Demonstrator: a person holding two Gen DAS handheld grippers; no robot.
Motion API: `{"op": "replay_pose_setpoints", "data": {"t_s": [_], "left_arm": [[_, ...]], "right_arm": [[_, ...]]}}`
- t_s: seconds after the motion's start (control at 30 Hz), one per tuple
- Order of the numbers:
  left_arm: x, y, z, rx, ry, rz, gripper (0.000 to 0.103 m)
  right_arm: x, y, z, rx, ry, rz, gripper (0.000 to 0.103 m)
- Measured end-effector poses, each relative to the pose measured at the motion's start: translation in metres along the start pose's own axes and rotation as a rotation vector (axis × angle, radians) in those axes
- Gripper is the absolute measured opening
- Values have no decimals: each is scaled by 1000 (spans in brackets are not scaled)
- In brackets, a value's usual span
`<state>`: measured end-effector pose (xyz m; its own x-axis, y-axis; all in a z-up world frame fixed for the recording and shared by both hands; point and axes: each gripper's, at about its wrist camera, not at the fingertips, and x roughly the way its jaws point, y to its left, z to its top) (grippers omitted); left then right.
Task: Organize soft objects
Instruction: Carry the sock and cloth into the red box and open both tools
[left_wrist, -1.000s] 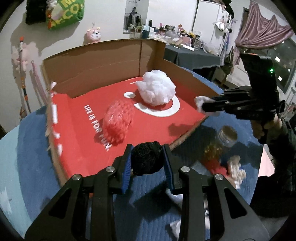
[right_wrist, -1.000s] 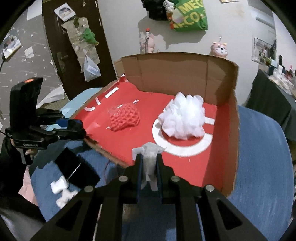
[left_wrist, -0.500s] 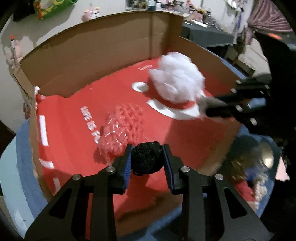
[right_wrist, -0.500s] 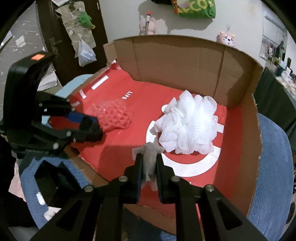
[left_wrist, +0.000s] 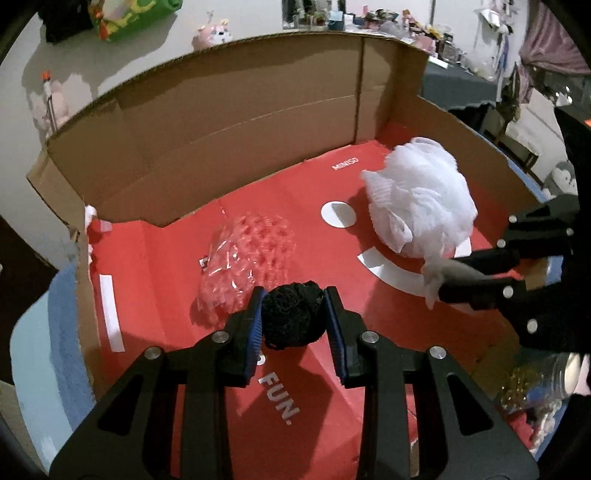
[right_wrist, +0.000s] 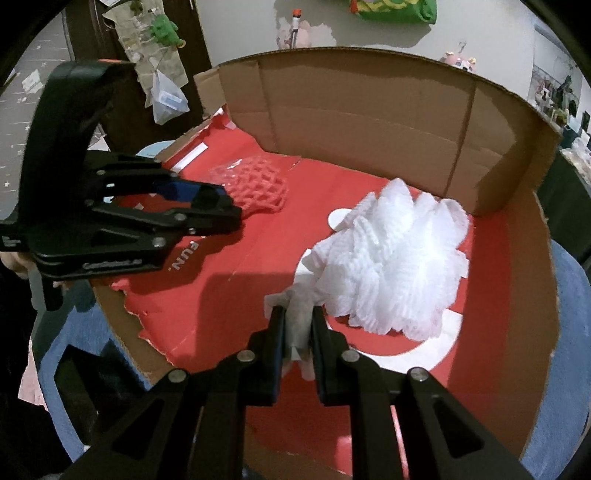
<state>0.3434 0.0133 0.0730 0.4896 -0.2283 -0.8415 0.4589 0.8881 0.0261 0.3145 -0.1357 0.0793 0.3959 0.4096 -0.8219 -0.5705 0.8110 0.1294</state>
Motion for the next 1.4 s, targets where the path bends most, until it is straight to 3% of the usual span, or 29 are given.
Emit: {"op": "replay_pose_setpoints", "data": {"t_s": [0.2,0.4,0.8,1.3,1.33,1.4], "left_arm": [[-7,-7,-9,26,12,-59,30],[0,-9,-19,63,62,-28,30],[11,5,-11,15,62,3,30],[14,3,-12,19,74,24,32],[15,2,-11,18,77,27,34],[15,2,-12,19,77,31,63]], "right_arm": [[5,12,13,-21,11,46,15],[18,22,31,-56,34,26,15],[42,18,53,-80,76,-49,15],[50,17,54,-103,89,-56,18],[51,17,53,-108,92,-56,20],[53,19,53,-113,95,-55,22]]}}
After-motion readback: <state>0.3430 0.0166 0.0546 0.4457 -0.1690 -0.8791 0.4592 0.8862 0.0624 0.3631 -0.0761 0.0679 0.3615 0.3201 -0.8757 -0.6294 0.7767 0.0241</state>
